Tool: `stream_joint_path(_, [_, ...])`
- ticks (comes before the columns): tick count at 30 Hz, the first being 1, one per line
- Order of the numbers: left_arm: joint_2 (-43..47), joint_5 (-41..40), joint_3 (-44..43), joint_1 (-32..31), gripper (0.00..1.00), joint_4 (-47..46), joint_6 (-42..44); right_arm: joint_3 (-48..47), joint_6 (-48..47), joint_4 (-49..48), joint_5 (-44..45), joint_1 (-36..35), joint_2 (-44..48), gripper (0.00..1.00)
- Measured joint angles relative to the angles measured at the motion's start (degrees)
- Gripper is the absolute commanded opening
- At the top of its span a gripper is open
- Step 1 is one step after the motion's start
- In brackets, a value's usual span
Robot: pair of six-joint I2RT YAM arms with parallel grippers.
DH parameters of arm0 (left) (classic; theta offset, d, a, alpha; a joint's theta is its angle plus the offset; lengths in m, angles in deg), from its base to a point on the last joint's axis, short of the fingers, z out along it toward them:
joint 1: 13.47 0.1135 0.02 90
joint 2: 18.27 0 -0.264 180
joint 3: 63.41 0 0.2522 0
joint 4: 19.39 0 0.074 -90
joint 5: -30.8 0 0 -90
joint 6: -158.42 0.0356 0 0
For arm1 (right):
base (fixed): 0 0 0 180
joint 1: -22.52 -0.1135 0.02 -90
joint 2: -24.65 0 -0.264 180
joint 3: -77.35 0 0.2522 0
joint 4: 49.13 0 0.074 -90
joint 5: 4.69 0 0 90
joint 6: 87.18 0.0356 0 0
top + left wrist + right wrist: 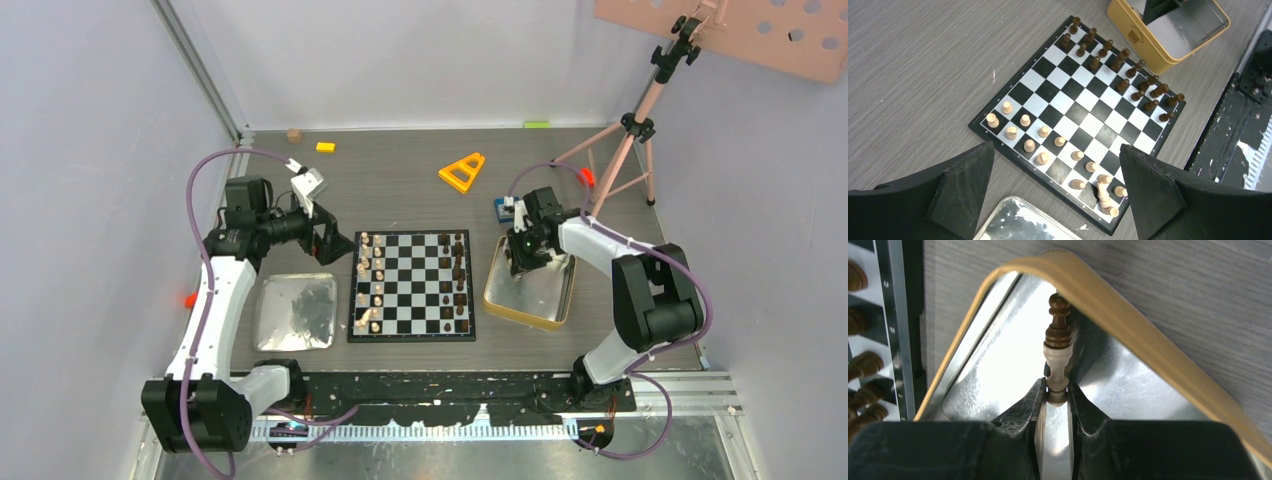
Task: Set up the chess pieces on the board
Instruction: Pick up the chess piece from the storage box.
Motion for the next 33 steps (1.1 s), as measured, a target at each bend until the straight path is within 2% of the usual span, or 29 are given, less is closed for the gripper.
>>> stream_joint_path(4, [-0.2, 3.0, -0.2, 0.0, 1.0, 2.0, 2.5, 0.0, -3.9, 2.6, -1.2, 0.0, 2.5, 0.11])
stream_joint_path(9, [-3.8, 6.2, -2.4, -0.7, 1.0, 3.7, 1.7, -1.0, -11.7, 7.8, -6.5, 0.1, 8.2, 0.1])
stream_joint_path(12, [-6.5, 5.8, -3.8, -3.2, 0.99, 4.3, 1.6, -2.0, -16.7, 11.5, -10.2, 0.2, 11.6, 0.1])
stream_joint_path(15, [-8.4, 4.1, -4.9, -10.1, 0.91, 4.0, 0.1, -3.8, -20.5, 14.9, -13.6, 0.2, 14.7, 0.09])
stream_joint_path(20, [-15.0, 2.6, -8.8, -18.1, 0.82, -1.7, -11.5, -5.4, -22.4, 16.3, -18.9, -0.2, 19.8, 0.09])
stream_joint_path(29, [-30.8, 2.7, -19.9, -24.9, 0.7, -13.0, -38.0, -7.5, -19.0, 11.5, -23.5, -5.2, 20.7, 0.08])
stream_joint_path(33, [-35.1, 2.8, -23.6, -27.7, 0.66, -15.6, -46.0, -8.7, -17.2, 9.4, -23.7, -7.0, 20.4, 0.08])
